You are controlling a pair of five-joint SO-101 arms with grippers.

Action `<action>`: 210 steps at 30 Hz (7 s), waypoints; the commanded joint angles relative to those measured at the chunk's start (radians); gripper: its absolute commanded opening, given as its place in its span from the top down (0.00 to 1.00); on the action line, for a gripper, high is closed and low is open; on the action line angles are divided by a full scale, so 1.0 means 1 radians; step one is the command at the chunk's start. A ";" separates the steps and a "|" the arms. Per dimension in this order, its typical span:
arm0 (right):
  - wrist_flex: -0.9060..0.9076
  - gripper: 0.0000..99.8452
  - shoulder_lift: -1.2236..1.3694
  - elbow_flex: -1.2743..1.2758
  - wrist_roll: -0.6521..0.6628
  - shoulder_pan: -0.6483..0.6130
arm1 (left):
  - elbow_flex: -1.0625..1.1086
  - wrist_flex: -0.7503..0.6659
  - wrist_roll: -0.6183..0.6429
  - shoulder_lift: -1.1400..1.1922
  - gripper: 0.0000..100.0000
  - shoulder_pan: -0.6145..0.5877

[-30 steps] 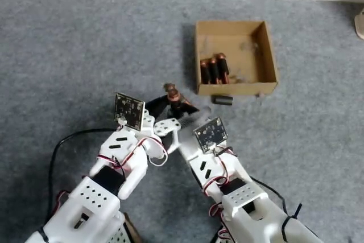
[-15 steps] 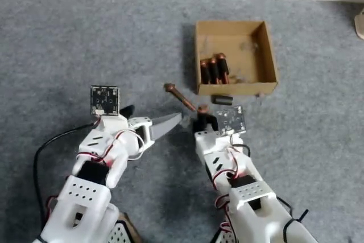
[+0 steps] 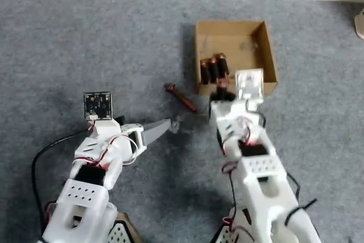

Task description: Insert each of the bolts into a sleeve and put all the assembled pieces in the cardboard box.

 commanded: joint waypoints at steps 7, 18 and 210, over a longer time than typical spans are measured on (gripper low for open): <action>0.004 1.00 0.467 -0.515 0.152 0.081 | -0.004 0.005 -0.012 -0.018 0.54 -0.007; 0.002 1.00 0.837 -0.955 0.282 0.099 | -0.004 0.005 -0.014 -0.018 0.54 -0.008; -0.249 1.00 -0.065 0.335 0.046 0.188 | -1.385 0.483 0.793 1.395 0.54 0.174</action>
